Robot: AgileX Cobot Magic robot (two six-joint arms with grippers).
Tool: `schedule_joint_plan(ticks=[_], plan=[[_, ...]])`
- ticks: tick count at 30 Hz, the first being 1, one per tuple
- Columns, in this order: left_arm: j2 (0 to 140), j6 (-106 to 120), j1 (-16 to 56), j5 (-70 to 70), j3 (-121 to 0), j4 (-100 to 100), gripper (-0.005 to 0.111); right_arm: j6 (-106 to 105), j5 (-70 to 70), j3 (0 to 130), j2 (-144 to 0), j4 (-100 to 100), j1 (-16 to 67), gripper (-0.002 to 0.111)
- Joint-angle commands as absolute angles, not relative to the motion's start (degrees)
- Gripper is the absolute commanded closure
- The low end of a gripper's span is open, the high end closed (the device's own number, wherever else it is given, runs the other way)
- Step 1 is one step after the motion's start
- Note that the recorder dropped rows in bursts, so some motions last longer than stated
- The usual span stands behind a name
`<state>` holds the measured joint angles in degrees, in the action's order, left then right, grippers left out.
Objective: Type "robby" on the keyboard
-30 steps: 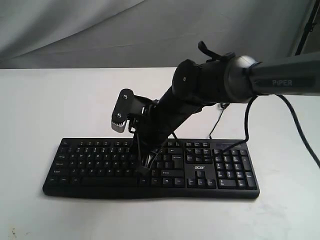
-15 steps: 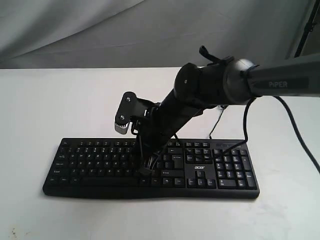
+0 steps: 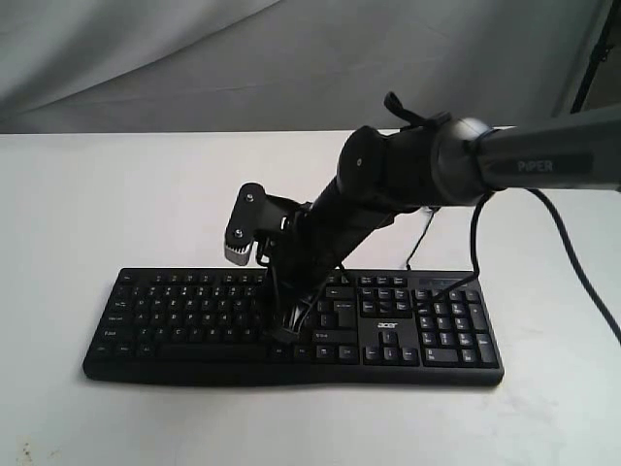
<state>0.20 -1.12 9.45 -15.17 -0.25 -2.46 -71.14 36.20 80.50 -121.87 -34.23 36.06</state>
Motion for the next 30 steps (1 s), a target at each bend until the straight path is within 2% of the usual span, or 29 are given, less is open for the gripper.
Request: schedule_joint_plan(ticks=[1, 30], plan=[[0.0, -1.3, 9.8, -14.8, 0.0, -2.7, 0.107, -71.7, 35.6, 80.4, -121.7, -34.0, 35.8, 0.108], [0.0, -1.3, 9.8, -14.8, 0.0, -2.7, 0.107, -71.6, 35.4, 80.8, -119.0, -34.1, 36.6, 0.108]])
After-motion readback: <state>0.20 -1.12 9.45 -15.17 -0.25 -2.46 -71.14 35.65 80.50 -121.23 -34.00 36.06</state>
